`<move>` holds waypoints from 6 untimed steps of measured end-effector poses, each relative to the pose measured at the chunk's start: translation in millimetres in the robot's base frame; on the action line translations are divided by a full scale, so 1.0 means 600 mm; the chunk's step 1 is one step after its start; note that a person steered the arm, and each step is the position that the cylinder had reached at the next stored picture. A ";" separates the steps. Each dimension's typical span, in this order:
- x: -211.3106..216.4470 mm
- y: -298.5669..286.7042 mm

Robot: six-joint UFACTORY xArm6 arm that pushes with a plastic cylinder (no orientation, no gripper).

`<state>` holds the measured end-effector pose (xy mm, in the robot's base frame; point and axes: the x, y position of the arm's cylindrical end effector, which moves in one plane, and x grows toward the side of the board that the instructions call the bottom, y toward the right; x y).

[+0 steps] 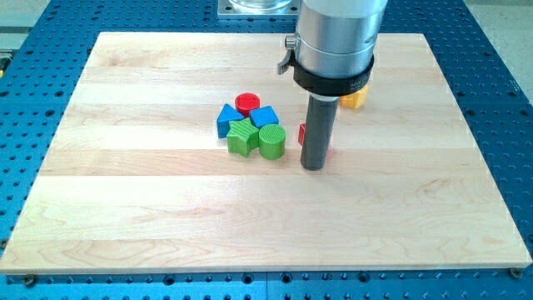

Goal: Push the red star into the group of blocks

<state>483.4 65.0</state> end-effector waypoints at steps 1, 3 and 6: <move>-0.005 0.088; -0.059 -0.033; -0.196 0.270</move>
